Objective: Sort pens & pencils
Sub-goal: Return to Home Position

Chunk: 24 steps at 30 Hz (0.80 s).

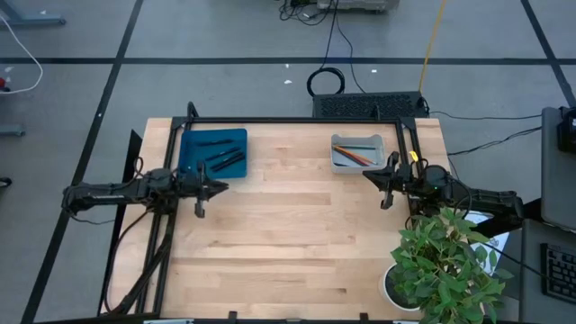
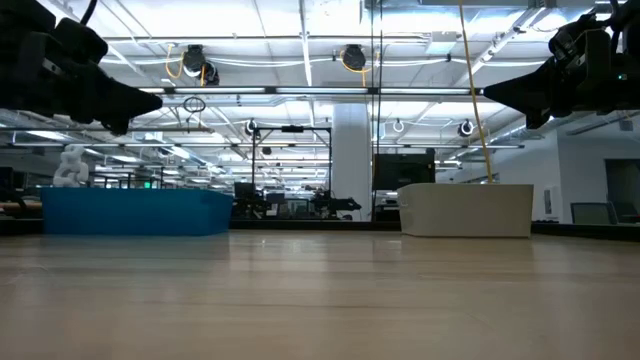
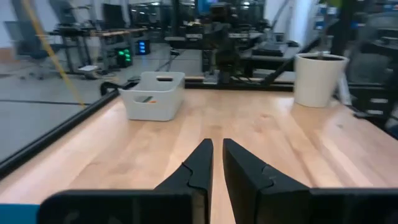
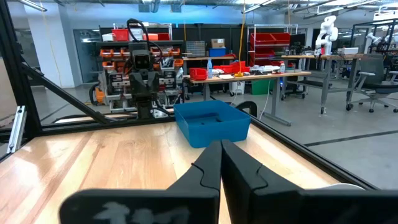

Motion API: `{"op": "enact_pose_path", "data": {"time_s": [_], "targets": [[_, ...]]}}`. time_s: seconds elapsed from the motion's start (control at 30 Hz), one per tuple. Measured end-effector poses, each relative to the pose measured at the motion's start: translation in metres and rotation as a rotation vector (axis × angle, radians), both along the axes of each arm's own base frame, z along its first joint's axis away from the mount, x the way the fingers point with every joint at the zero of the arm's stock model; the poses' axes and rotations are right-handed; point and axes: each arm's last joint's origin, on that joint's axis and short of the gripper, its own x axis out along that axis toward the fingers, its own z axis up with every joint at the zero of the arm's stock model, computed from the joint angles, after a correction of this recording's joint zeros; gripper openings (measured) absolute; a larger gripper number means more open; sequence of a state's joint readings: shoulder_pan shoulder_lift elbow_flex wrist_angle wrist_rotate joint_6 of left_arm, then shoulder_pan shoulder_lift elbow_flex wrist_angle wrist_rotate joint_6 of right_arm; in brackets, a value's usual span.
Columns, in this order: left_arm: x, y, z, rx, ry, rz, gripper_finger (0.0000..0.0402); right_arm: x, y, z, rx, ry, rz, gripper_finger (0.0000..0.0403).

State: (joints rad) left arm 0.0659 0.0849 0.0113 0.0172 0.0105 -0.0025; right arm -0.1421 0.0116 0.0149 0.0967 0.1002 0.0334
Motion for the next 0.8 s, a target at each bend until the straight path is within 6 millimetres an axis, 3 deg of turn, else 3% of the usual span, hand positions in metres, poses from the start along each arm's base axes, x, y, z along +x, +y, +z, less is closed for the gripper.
{"op": "enact_pose_path", "data": {"time_s": [0.8], "targets": [[-0.0001,0.0011,-0.0004,-0.003,0.004,0.038,0.0042,0.0000,0.0000,0.0001,0.000,0.000,0.000,0.0000]]}}
